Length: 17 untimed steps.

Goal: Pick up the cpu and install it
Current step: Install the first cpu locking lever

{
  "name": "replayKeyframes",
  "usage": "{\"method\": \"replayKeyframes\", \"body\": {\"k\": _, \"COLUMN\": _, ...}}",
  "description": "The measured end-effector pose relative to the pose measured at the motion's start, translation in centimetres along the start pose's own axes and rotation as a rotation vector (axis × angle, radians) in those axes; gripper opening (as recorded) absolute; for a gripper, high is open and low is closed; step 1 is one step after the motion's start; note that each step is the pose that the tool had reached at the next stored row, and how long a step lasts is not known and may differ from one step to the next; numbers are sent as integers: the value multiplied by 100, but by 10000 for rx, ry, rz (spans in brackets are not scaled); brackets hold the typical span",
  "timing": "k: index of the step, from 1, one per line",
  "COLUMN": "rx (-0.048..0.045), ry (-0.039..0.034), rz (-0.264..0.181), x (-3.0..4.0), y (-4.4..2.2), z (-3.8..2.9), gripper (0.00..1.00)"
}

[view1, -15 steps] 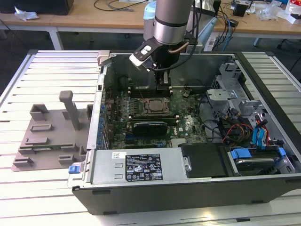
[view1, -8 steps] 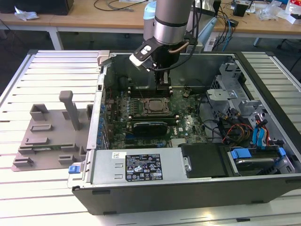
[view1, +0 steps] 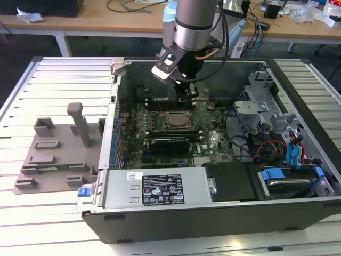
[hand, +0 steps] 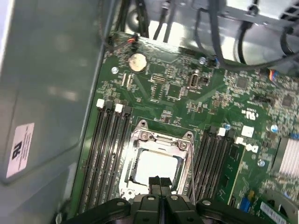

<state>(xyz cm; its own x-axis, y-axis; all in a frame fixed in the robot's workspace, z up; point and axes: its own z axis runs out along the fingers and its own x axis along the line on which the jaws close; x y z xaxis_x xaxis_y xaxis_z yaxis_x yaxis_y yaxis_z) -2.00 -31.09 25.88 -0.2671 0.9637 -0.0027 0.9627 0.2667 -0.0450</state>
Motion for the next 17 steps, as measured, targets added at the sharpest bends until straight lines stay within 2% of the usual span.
{"method": "replayKeyframes", "body": {"k": 2, "rx": -2, "ry": -45, "rz": -993, "x": -1, "y": 2, "z": 0, "gripper": 11}}
{"method": "replayKeyframes", "body": {"k": 4, "rx": -5, "ry": -77, "rz": -1710, "x": -1, "y": 3, "z": 0, "gripper": 11}}
{"method": "replayKeyframes", "body": {"k": 7, "rx": -6, "ry": -111, "rz": -2453, "x": -1, "y": 3, "z": 0, "gripper": 11}}
{"method": "replayKeyframes", "body": {"k": 10, "rx": -7, "ry": -130, "rz": -2892, "x": -1, "y": 3, "z": 0, "gripper": 11}}
{"method": "replayKeyframes", "body": {"k": 17, "rx": -9, "ry": -162, "rz": -3587, "x": -1, "y": 3, "z": 0, "gripper": 11}}
